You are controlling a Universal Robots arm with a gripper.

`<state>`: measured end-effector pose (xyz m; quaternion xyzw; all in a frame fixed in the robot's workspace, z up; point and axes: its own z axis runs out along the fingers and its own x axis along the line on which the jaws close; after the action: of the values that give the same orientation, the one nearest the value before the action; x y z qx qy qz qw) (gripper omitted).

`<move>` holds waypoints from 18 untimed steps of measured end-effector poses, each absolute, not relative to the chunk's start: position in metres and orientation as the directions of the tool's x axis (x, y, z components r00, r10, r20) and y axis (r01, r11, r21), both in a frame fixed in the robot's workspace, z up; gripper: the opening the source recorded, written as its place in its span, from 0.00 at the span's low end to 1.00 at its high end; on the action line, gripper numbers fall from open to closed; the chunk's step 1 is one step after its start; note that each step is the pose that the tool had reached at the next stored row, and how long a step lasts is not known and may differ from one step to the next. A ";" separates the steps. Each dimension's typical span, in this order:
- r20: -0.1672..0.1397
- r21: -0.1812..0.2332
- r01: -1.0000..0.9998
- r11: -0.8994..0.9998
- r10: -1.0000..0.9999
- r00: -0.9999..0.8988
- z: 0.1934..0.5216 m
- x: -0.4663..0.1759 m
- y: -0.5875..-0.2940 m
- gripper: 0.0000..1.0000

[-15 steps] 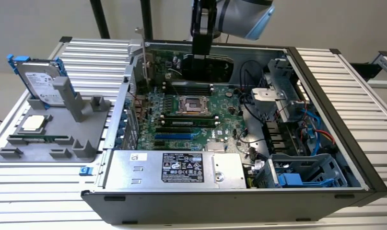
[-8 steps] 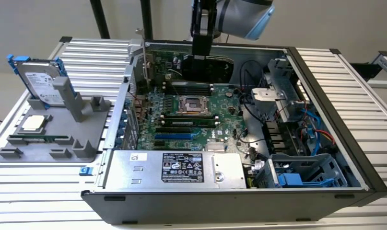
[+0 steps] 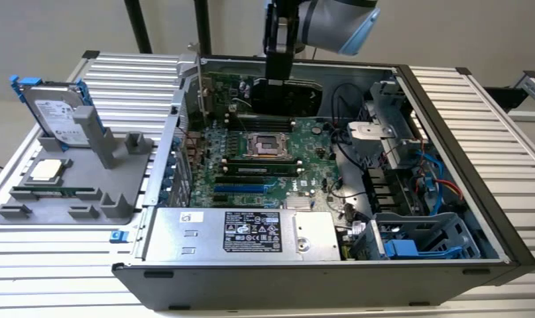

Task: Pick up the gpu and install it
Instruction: 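Insert the gpu into the slot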

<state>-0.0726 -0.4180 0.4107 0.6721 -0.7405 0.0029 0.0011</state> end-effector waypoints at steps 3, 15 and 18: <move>0.007 -0.003 -0.995 0.096 -0.995 -0.096 0.408 -0.073 -0.418 0.00; 0.009 -0.005 -0.996 0.093 -0.996 -0.093 0.399 -0.073 -0.417 0.00; 0.010 -0.005 -0.996 0.092 -0.996 -0.092 0.397 -0.073 -0.416 0.00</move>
<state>-0.0726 -0.4165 0.3975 0.6738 -0.7389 0.0053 0.0020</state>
